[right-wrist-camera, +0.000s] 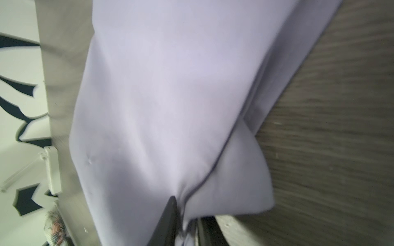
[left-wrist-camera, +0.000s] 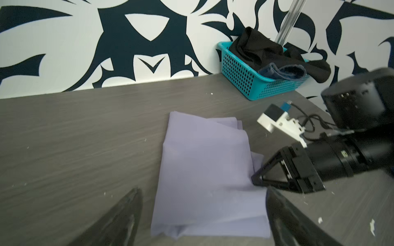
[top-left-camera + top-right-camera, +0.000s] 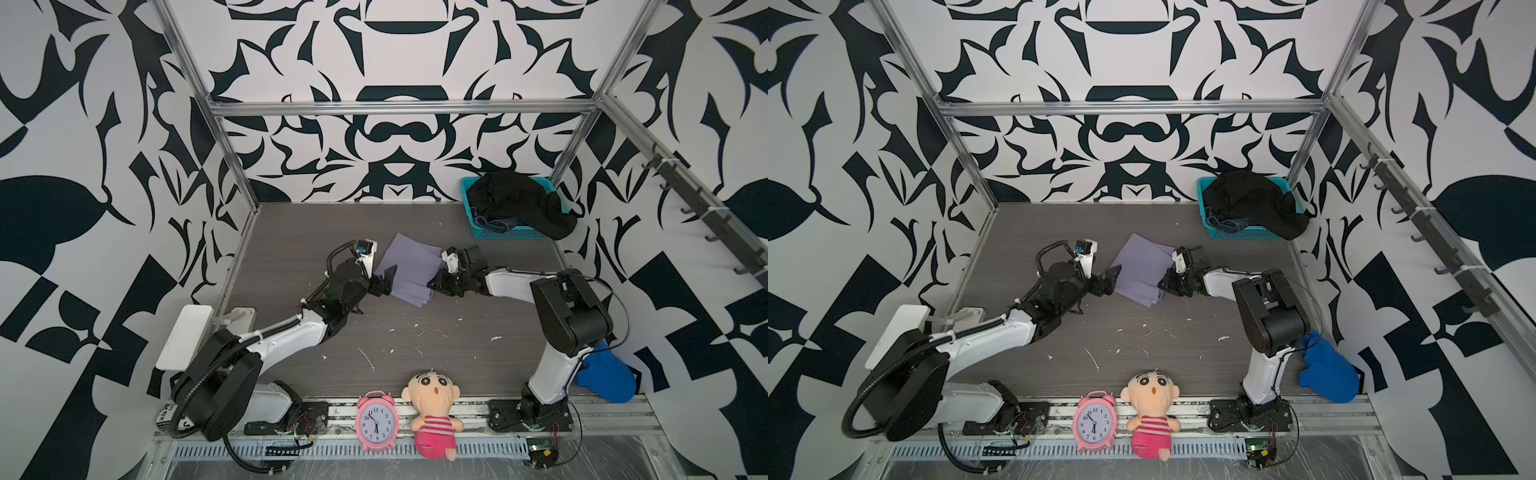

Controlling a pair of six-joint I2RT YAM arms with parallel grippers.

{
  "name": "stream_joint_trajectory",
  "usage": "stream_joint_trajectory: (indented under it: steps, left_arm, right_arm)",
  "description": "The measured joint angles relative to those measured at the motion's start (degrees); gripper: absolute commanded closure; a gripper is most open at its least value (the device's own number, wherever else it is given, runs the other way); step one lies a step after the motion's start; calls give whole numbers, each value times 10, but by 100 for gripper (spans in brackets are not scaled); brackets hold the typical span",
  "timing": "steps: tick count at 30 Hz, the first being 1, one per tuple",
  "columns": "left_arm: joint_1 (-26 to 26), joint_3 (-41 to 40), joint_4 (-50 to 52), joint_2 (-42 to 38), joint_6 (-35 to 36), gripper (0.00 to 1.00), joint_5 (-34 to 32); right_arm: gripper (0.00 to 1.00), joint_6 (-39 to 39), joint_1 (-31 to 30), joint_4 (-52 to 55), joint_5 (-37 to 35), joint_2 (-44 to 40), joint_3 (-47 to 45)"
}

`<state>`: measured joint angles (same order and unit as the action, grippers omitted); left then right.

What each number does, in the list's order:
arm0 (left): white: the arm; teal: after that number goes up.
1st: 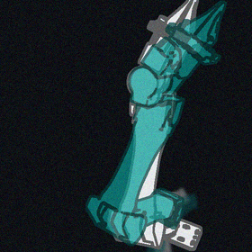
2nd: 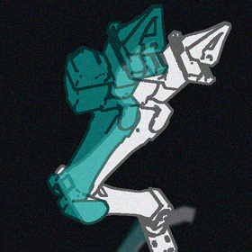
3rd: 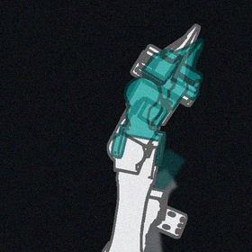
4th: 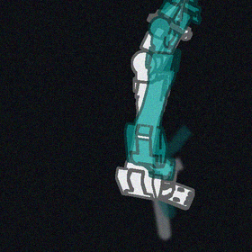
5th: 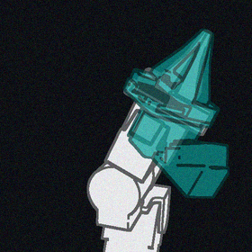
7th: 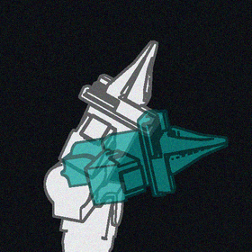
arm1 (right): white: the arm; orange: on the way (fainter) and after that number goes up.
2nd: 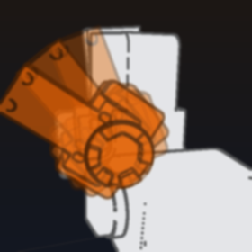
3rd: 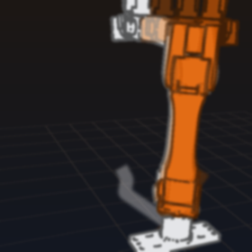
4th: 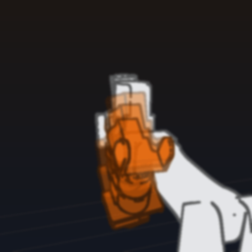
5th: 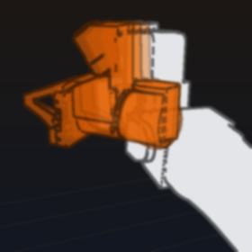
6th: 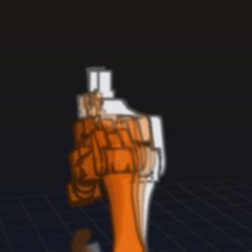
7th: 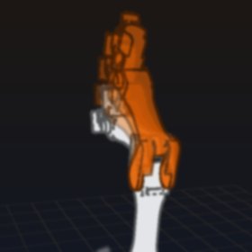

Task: Fold and stack skirts
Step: Fold the skirt at the center of the table, then smooth out the skirt at the center of the table.

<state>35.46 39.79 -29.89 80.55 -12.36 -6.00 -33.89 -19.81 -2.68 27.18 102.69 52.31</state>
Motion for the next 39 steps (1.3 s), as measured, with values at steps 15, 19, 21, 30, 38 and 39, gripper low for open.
stream_joint_trajectory:
  steps: [15, 19, 21, 30, 38, 39]
  left_arm:
    - [-83, 265, 115, 266, -20, 28, 123]
    - [-83, 254, 123, 266, -33, 32, 134]
    - [-82, 235, 120, 266, -40, 33, 138]
    - [-81, 126, 113, 266, -82, 39, 142]
    - [-81, 76, 53, 256, -109, 41, 134]
    - [-81, 70, 51, 253, -111, 41, 132]
  right_arm:
    - [100, 35, 31, 151, -43, -189, 75]
    - [100, 38, 7, 144, -32, -121, 109]
    - [100, 34, -7, 140, -24, -75, 119]
    - [100, 25, -55, 113, 31, 17, 118]
    - [100, 37, -69, 57, 75, 23, 49]
    - [100, 39, -69, 51, 76, 31, 43]
